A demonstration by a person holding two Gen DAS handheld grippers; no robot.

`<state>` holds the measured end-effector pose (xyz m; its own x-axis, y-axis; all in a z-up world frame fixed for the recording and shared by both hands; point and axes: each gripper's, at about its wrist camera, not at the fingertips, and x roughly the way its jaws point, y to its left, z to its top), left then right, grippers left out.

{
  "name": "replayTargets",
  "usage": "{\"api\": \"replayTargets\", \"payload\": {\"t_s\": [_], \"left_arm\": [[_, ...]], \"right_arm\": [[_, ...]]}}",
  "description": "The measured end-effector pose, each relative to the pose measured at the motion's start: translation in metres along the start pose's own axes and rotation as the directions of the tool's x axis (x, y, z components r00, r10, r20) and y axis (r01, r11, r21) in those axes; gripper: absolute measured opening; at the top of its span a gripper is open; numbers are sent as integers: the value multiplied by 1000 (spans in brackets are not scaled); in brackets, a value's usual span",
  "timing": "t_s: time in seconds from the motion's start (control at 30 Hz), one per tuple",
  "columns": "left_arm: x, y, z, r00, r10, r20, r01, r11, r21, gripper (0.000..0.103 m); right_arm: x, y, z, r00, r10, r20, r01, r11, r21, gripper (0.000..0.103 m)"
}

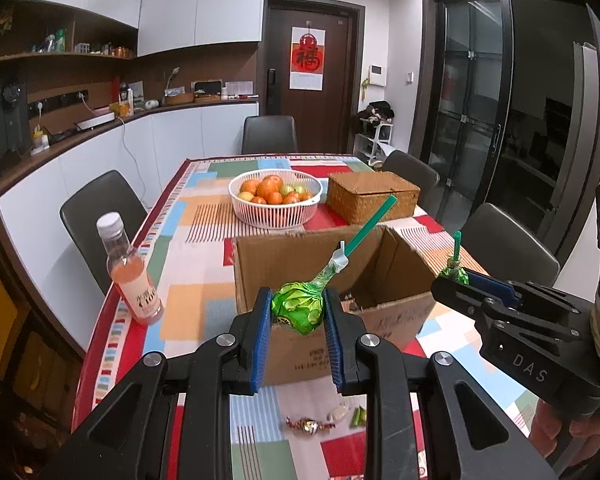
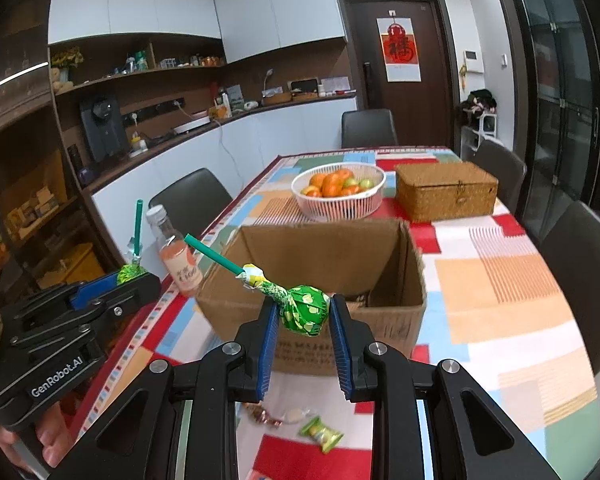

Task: Organize snacks
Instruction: 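Carry both held lollipops up over the cardboard box, then open both grippers to release the lollipops into the box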

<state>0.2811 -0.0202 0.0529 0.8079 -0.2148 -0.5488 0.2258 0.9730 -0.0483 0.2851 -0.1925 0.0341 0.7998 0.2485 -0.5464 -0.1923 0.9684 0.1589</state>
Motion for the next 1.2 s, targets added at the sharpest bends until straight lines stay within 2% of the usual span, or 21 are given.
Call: {"api": "replayTargets", "payload": {"t_s": [0.37, 0.73, 0.77, 0.8, 0.83, 0.9, 1.0, 1.2], "left_arm": [[38, 3, 22, 999, 13, -36, -12, 1000, 17, 26], [87, 7, 31, 995, 8, -100, -9, 1000, -6, 26], [90, 8, 31, 995, 16, -98, -17, 1000, -9, 29], [91, 9, 31, 995, 27, -99, -28, 1000, -10, 39], [91, 10, 31, 994, 45, -98, -47, 999, -14, 43], [86, 11, 27, 995, 54, -86, -55, 998, -13, 53], [78, 8, 21, 994, 71, -77, -70, 997, 10, 55], [58, 3, 2, 995, 65, -79, -63, 997, 35, 59]], "right_arm": [[23, -11, 24, 1000, -19, -3, 19, 1000, -21, 27], [62, -23, 35, 998, -27, -57, 26, 999, -25, 27], [66, -25, 35, 998, -27, -63, 26, 999, -22, 27], [71, -27, 35, 997, -27, -70, 26, 1000, -13, 27], [75, -29, 36, 997, -31, -73, 30, 1000, -4, 28], [80, -30, 35, 995, -55, -83, 56, 998, 3, 38], [78, -33, 32, 995, -68, -75, 69, 997, 15, 45], [62, -27, 18, 996, -46, -71, 46, 999, -8, 46]]}}
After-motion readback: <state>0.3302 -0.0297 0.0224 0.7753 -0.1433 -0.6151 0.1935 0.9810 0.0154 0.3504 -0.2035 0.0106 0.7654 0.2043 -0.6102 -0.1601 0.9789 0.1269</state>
